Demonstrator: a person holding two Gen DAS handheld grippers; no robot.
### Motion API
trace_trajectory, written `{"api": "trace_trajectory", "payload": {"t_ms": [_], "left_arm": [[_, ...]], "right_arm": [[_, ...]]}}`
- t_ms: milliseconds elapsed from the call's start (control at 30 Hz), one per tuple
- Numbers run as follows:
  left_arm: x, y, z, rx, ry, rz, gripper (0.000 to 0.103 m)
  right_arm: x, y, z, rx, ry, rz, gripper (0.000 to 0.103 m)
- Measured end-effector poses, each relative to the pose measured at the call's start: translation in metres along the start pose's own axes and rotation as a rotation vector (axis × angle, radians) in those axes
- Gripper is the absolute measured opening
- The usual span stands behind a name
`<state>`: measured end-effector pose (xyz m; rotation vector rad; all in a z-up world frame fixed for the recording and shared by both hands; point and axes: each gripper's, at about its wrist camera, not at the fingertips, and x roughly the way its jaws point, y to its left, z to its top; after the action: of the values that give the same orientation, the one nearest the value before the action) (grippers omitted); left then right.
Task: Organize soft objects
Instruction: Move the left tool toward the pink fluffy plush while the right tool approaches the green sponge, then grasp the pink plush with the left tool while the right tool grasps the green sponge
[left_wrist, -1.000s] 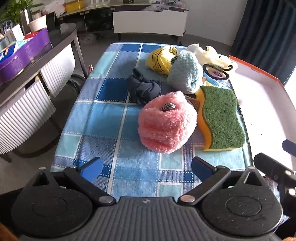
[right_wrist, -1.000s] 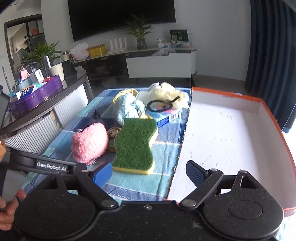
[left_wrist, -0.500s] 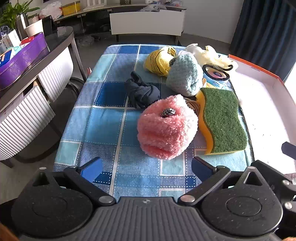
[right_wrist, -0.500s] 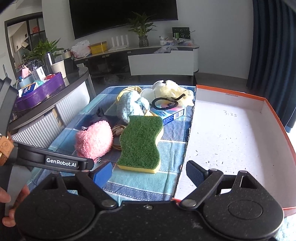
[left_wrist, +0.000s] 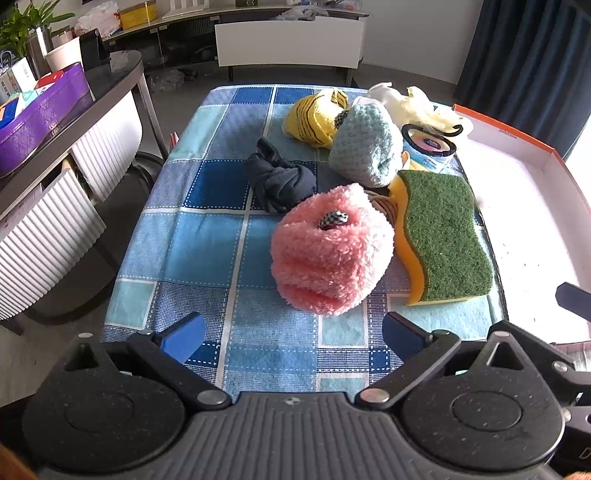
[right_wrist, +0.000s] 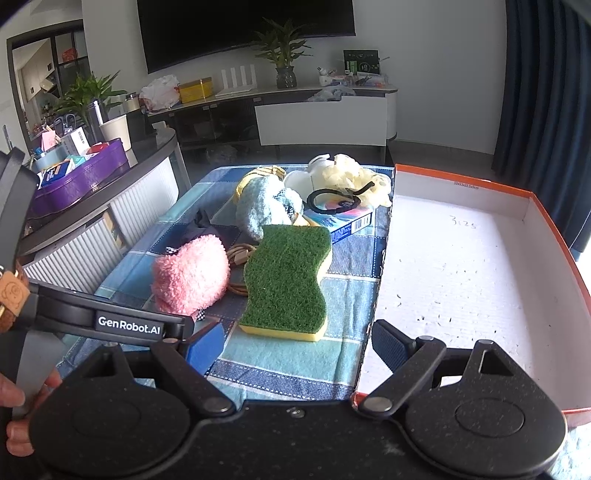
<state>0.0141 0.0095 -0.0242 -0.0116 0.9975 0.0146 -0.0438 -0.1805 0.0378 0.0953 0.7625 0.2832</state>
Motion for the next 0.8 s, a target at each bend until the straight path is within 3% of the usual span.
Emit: {"api": "trace_trajectory", "payload": {"t_ms": [800], "left_arm": [[0.0068,0.001,0.0038,-0.002,0.009,0.0,0.103]], "right_arm": [[0.0045,-0.0015,-0.0005,0.032,0.016,-0.003,0.102]]}}
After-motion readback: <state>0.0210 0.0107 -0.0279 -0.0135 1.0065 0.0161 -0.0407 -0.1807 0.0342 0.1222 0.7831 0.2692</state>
